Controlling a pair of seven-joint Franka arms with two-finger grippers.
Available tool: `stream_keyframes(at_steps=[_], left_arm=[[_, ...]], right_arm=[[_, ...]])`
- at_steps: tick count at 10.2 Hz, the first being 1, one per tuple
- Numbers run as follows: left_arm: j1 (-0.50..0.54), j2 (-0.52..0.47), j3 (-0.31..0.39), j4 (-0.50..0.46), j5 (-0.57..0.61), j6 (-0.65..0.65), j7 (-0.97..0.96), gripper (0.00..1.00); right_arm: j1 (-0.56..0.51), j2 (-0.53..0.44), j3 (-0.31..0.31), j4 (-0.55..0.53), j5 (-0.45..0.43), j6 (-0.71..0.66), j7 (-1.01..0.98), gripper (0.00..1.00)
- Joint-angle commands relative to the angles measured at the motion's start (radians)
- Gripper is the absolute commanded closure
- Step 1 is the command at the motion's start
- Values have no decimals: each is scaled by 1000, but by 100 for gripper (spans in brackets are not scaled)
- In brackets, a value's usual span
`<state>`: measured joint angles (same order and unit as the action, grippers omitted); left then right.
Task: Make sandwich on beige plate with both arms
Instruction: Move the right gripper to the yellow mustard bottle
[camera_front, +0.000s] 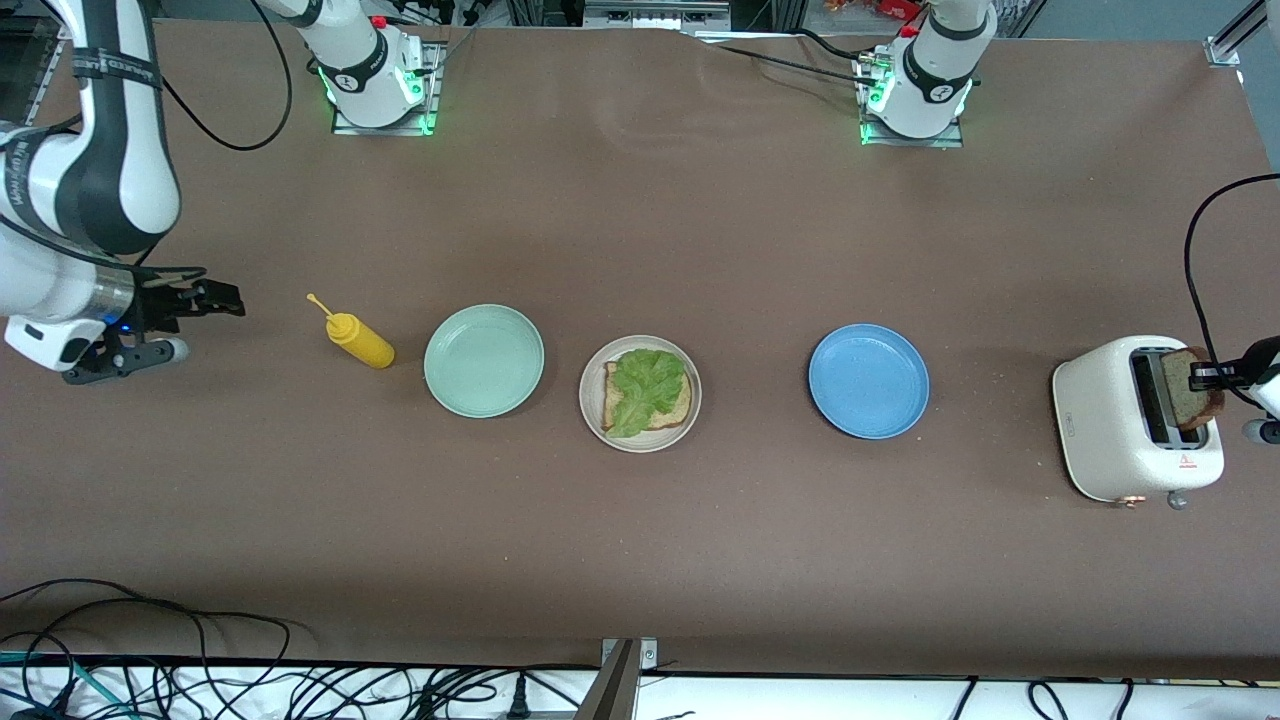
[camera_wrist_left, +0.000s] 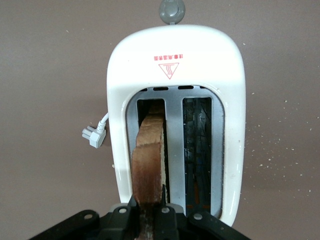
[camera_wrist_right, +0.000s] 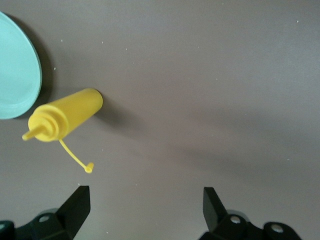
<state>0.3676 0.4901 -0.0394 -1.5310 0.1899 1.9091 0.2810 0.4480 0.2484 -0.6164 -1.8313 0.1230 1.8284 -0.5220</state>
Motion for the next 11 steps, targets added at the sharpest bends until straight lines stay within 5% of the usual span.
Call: stream_keyframes(at_steps=[1, 6, 11], left_arm=[[1, 8, -7, 26, 31, 1, 7, 100], [-7, 4, -14, 61, 31, -22, 7, 100], [-16, 2, -19, 110, 29, -73, 7, 100]], right_arm=[[9, -47, -42, -29, 36, -24, -122, 0], [-5, -47, -144, -31, 141, -76, -393, 0], [-132, -18, -144, -33, 263, -104, -726, 0]])
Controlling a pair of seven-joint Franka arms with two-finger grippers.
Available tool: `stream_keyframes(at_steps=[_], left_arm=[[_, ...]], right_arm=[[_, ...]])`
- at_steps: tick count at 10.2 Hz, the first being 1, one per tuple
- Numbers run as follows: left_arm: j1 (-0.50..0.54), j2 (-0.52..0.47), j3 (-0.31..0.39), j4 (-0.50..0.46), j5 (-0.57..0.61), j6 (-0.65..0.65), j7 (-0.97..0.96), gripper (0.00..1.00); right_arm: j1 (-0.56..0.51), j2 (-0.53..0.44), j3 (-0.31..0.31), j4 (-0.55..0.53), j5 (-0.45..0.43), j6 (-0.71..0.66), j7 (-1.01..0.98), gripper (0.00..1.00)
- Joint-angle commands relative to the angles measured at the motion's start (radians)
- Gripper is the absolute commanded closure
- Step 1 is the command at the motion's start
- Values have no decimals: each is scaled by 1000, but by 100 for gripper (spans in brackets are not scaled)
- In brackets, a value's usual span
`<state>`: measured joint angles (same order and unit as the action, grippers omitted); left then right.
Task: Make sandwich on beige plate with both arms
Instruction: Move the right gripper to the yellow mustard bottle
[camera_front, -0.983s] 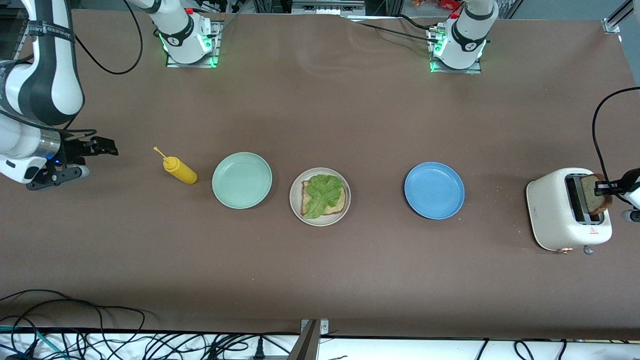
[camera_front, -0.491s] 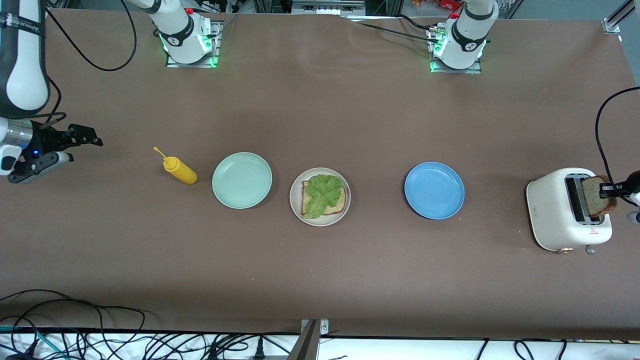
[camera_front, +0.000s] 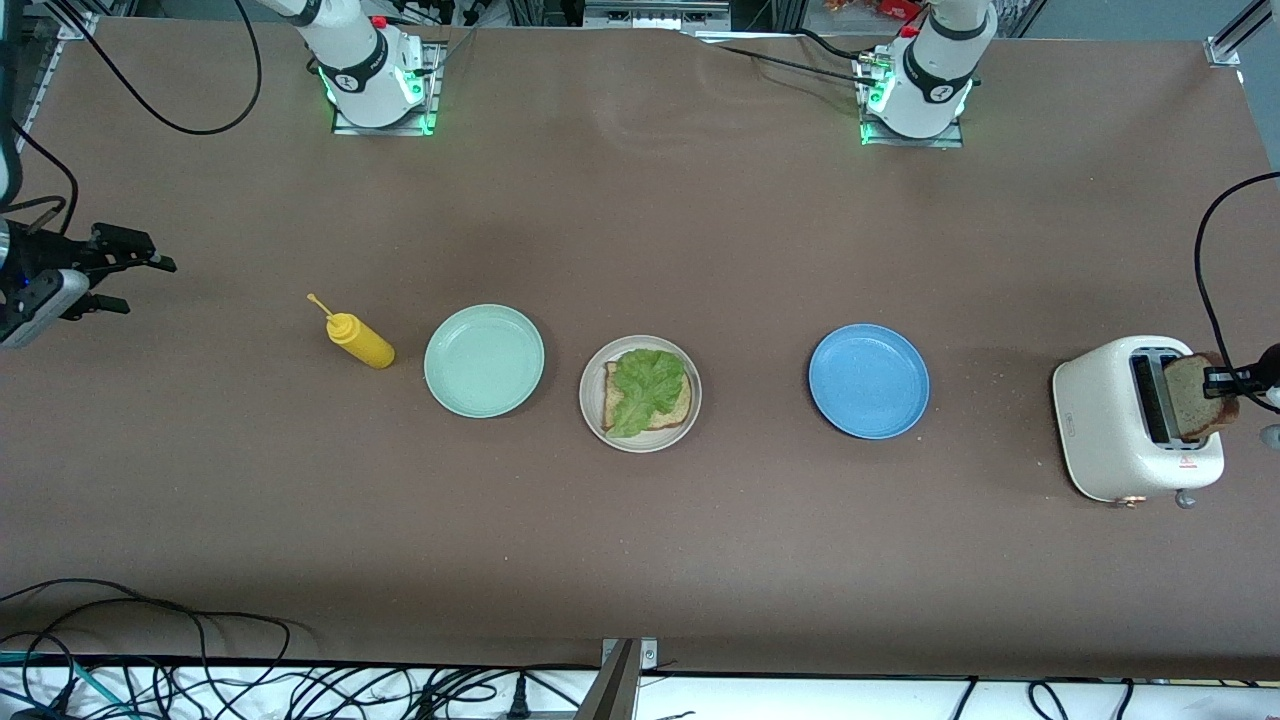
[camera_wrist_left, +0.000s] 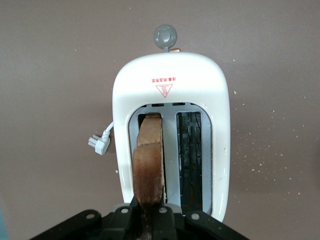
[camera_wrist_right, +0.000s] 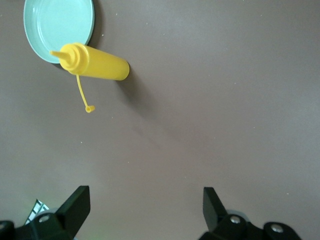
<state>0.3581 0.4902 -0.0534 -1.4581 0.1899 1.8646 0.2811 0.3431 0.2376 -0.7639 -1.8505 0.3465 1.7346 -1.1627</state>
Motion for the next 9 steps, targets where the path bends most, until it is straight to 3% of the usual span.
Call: stream_keyframes(at_steps=[1, 5, 7, 9], left_arm=[[-8, 2, -5, 42, 29, -42, 7, 100], [-28, -1, -14, 111, 29, -116, 7, 100], [-28, -1, -14, 114, 29, -116, 7, 100], [-30, -1, -20, 140, 28, -155, 7, 100]], right_arm=[[-50, 2, 2, -12, 90, -12, -179, 0], [-93, 52, 3, -13, 239, -40, -449, 0], [-107, 112, 5, -44, 394, -92, -592, 0], [-107, 152, 6, -76, 472, -92, -710, 0]])
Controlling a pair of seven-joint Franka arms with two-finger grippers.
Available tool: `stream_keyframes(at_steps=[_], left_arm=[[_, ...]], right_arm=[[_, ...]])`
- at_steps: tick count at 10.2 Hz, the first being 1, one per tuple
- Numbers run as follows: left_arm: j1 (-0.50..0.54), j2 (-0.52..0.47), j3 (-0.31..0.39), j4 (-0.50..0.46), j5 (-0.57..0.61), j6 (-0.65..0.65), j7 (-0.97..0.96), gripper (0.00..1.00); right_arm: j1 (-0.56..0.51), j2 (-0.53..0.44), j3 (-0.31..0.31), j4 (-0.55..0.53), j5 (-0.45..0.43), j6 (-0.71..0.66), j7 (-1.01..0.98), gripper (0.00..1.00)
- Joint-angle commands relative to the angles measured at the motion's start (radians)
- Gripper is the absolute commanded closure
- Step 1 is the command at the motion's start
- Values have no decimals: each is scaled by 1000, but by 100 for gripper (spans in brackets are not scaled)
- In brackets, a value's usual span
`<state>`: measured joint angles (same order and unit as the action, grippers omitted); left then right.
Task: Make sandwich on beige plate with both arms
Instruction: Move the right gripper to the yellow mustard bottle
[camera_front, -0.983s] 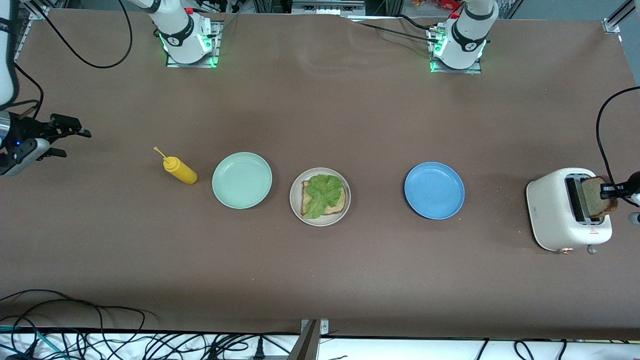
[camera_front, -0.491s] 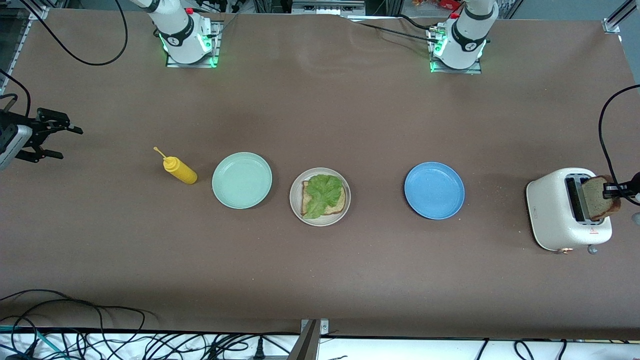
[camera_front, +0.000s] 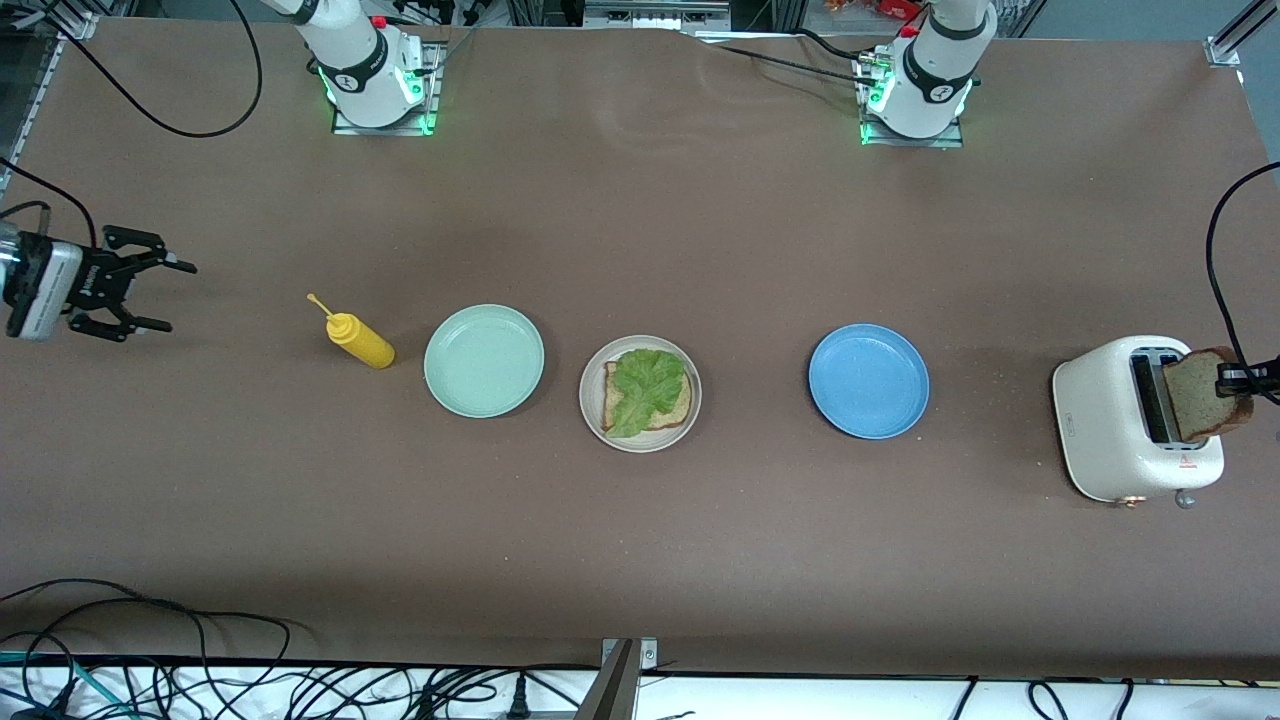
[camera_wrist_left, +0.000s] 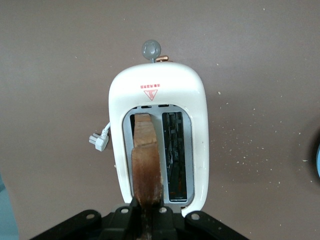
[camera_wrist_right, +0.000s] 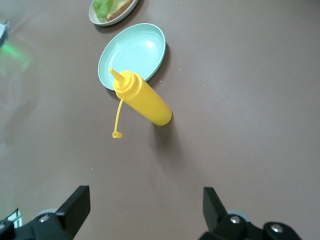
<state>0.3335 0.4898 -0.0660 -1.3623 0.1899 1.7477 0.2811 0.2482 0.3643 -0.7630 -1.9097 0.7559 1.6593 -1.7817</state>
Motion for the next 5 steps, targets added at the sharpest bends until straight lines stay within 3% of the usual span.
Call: stream_keyframes(at_steps=[1, 5], left_arm=[[-20, 1, 0, 75, 29, -63, 7, 100], [-25, 0, -6, 91, 28, -94, 9, 100]], right_arm=[[-12, 59, 7, -25, 119, -18, -179, 0], [-14, 260, 22, -26, 399, -122, -560, 0]])
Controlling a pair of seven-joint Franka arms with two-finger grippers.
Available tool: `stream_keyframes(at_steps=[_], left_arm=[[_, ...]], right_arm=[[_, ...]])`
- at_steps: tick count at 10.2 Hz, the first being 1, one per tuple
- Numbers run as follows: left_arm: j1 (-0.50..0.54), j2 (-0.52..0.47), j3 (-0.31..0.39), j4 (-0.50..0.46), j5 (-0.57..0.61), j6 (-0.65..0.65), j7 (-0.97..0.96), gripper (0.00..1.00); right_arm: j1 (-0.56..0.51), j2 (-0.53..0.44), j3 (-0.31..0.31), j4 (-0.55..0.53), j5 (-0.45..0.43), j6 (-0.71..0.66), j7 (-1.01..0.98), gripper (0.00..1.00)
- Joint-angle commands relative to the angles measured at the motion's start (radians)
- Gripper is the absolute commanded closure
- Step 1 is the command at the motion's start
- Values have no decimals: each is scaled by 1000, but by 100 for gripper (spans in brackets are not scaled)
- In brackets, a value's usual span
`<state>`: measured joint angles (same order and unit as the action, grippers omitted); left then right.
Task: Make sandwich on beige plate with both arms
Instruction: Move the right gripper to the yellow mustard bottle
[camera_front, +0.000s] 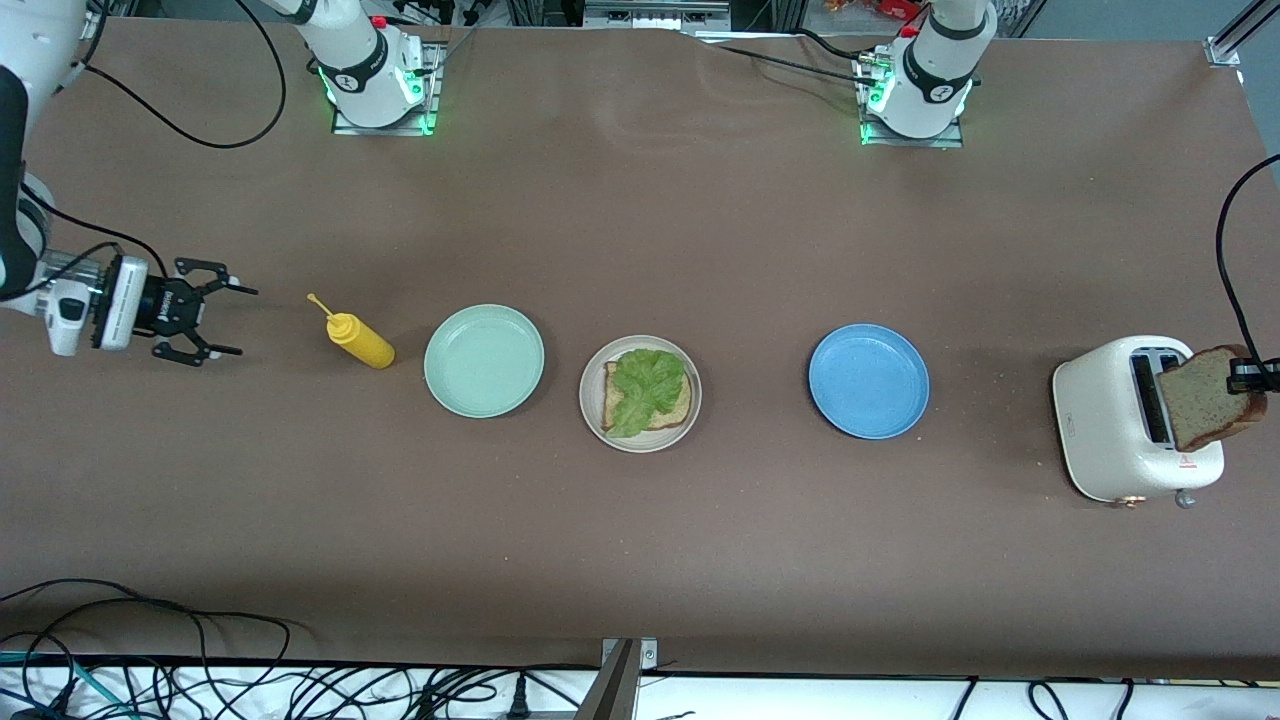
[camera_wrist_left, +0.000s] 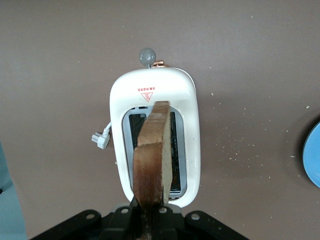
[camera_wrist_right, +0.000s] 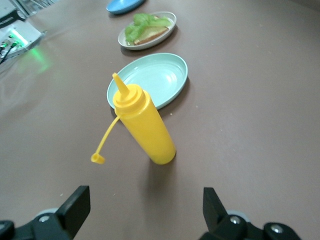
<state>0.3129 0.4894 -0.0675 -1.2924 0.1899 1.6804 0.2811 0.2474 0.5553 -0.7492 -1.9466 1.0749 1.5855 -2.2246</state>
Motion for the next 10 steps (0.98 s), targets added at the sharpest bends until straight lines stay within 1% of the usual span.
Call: stream_keyframes(at_steps=[1, 3, 4, 5, 6, 8, 9, 10], left_arm=[[-6, 0, -8, 21, 25, -27, 9, 100], [-21, 0, -9, 21, 22, -28, 9, 100], [-34, 0, -9, 21, 17, -28, 9, 100], [-44, 0, -9, 21, 16, -28, 9, 100], [-46, 0, -11, 21, 10, -28, 9, 100], [-48, 0, -38, 22, 10, -27, 7, 100], [-49, 0, -47, 22, 10, -28, 7, 100], [-48, 0, -55, 21, 8, -28, 7, 100]], right_arm=[[-13, 105, 14, 11, 129, -76, -185, 0], [-17, 182, 28, 11, 219, -120, -300, 0], [-20, 216, 51, 11, 261, -137, -347, 0], [-42, 241, 85, 11, 293, -156, -374, 0], [-66, 247, 134, 11, 319, -165, -404, 0], [-124, 250, 241, 11, 327, -170, -437, 0], [-157, 252, 281, 11, 335, -171, -447, 0], [-163, 252, 294, 11, 336, -171, -454, 2]])
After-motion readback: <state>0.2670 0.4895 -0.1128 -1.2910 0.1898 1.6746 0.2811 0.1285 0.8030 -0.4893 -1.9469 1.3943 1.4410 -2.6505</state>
